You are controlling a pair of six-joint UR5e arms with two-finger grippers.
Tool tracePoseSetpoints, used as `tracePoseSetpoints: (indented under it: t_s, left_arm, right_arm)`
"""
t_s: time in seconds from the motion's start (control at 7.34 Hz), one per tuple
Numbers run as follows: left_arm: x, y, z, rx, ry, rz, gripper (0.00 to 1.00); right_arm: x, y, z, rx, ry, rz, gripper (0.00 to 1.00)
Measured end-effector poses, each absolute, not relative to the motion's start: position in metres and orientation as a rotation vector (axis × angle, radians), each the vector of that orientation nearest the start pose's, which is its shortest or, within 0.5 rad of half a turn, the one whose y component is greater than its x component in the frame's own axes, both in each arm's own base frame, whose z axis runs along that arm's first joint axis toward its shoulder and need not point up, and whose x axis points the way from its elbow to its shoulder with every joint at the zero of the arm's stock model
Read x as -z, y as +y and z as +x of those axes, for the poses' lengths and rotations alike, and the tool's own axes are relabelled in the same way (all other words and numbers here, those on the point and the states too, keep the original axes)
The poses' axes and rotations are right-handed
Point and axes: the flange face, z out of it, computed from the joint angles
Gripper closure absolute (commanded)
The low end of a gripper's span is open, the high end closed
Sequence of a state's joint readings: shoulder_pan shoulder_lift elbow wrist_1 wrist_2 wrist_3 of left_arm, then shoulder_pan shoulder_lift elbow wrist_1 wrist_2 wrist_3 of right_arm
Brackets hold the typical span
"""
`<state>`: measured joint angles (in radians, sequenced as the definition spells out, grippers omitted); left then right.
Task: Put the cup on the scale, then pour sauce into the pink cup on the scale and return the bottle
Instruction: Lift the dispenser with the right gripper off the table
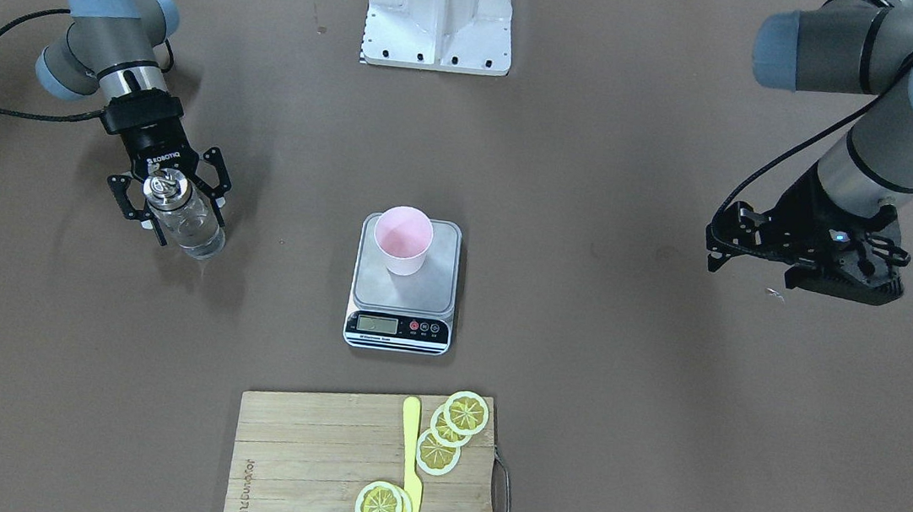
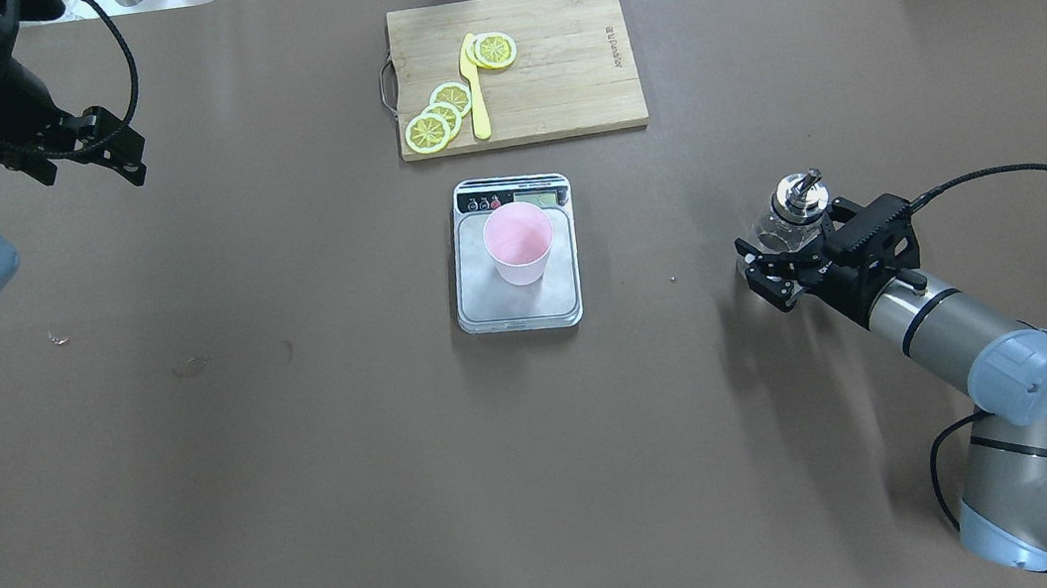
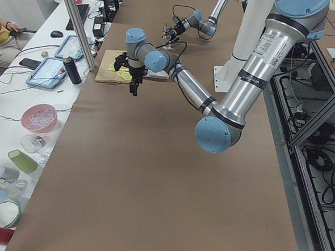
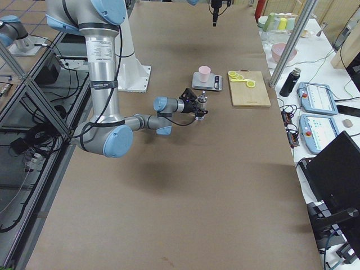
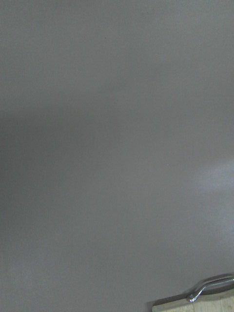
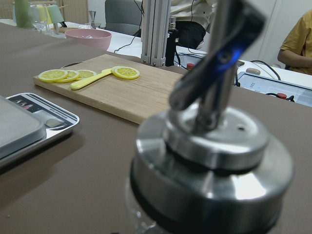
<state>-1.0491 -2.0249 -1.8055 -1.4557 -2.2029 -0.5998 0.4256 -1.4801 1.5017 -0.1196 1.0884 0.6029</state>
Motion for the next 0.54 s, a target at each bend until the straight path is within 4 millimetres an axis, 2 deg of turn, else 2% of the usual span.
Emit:
tracePoseSetpoints:
  t_s: [0.41, 0.54]
  left_arm:
    - [-0.3083, -0.5715, 0.2425, -0.108, 0.815, 0.143, 0.03]
    - [-0.3078, -0.5713, 0.2425, -0.108, 0.816, 0.143, 0.03]
  right_arm:
    - [-0.4840, -0.3824, -0.4059, 0.080, -0.854, 1.220, 0.69]
    - [-0.4841, -0.3826, -0.4053, 0.079, -0.853, 1.220, 0.71]
